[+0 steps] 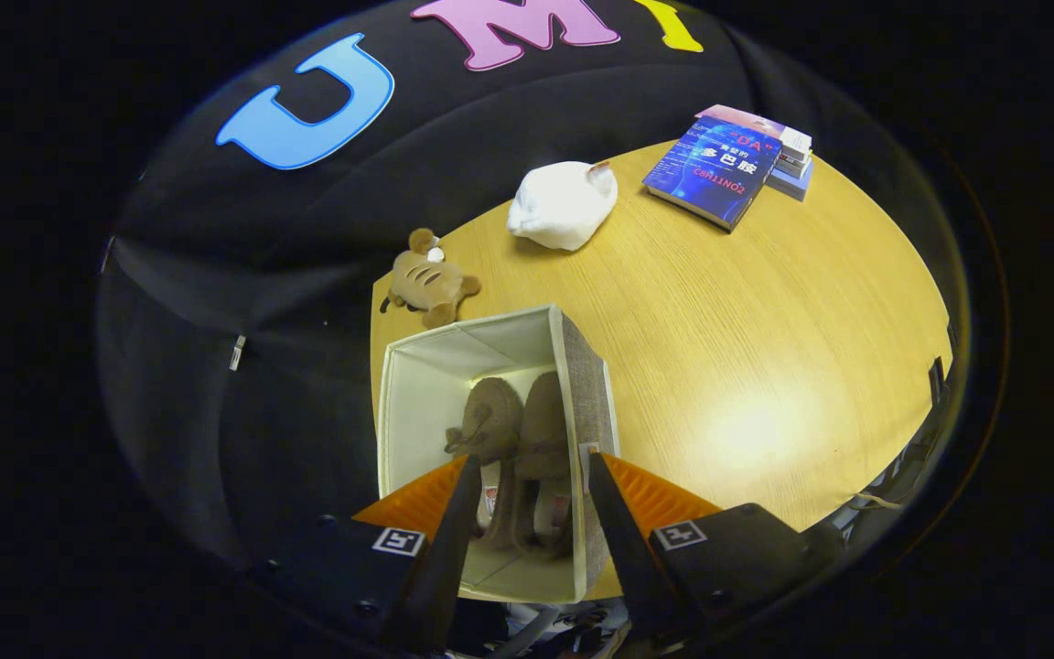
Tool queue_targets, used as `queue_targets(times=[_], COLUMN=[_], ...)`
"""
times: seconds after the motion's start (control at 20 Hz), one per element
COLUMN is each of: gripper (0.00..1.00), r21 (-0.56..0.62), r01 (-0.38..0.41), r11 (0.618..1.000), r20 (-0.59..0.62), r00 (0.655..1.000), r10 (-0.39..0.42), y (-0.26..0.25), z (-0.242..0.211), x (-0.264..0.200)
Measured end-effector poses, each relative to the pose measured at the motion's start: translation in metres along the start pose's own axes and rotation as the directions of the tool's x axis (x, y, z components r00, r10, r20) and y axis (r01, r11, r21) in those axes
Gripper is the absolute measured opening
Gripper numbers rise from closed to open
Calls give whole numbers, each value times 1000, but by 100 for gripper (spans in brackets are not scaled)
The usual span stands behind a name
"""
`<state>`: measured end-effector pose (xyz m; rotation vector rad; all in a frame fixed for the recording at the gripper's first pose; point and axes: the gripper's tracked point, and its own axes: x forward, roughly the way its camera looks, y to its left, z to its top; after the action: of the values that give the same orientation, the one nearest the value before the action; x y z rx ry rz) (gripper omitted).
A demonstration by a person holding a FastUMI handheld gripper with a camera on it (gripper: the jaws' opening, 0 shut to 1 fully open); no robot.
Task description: Open the storage box then place both shoes into the box .Put the left shoe in first, then the right shoe, with the right side of both shoes facing outward in a uniform manner.
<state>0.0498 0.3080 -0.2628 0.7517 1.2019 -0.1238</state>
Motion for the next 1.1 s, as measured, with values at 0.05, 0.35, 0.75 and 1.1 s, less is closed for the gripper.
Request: queue_targets(times=[0.05,0.35,0.75,1.1], gripper=[78,90,90,90], r21=[-4,-144,-336,-433], r01=[-10,-116,-93,39], r11=[1000,983,937,900], r20=[2,118,368,568], r00=[1000,984,903,787], r10=[10,133,221,239], y=[1,-4,-68,-148], z=[1,36,112,177], x=[-2,-44,-133,-219])
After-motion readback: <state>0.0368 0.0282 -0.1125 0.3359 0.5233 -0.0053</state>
